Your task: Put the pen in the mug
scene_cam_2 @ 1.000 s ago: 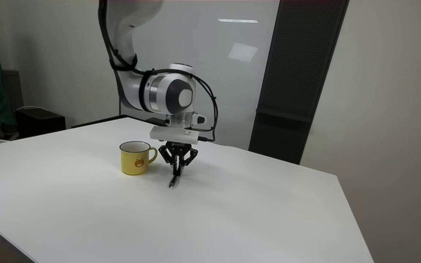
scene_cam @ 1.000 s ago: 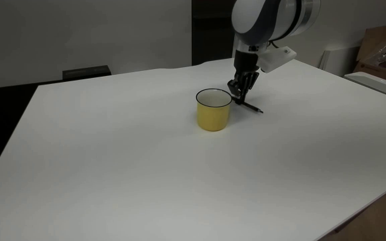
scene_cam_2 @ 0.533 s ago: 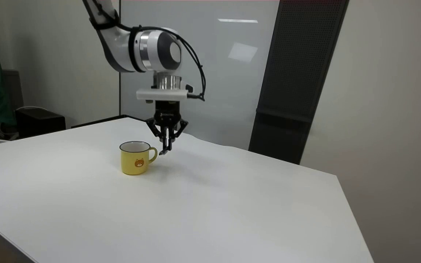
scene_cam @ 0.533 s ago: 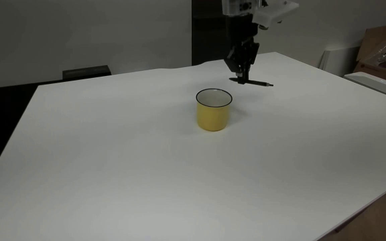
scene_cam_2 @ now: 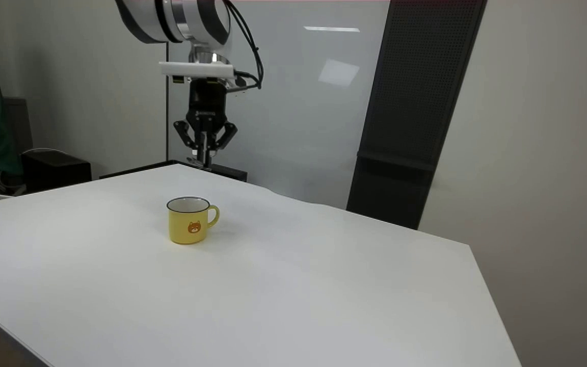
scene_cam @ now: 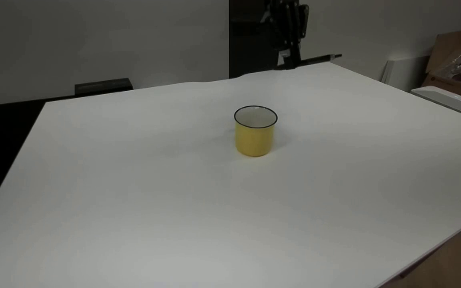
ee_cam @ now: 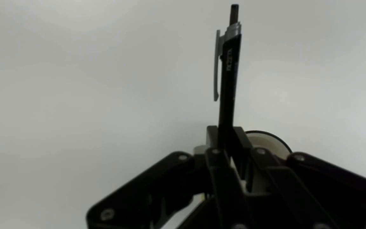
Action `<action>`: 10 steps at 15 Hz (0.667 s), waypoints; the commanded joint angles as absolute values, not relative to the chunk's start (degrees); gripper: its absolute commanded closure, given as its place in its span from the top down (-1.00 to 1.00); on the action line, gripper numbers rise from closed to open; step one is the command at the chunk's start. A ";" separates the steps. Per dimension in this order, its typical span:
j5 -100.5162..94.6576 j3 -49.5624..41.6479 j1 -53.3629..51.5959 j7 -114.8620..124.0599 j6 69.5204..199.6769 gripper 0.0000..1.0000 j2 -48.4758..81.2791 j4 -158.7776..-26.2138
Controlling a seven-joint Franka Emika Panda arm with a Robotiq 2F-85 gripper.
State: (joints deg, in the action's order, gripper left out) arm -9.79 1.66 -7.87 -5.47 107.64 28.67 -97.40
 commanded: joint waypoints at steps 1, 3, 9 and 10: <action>-4.79 3.91 -5.75 -8.20 100.48 -0.93 34.20 -89.47; -2.29 4.46 -5.23 -8.99 97.47 -0.93 37.10 -86.17; -0.21 4.12 -4.92 -7.53 93.07 -0.93 45.83 -76.35; 0.05 4.17 -4.87 -7.53 92.40 -0.93 47.20 -74.67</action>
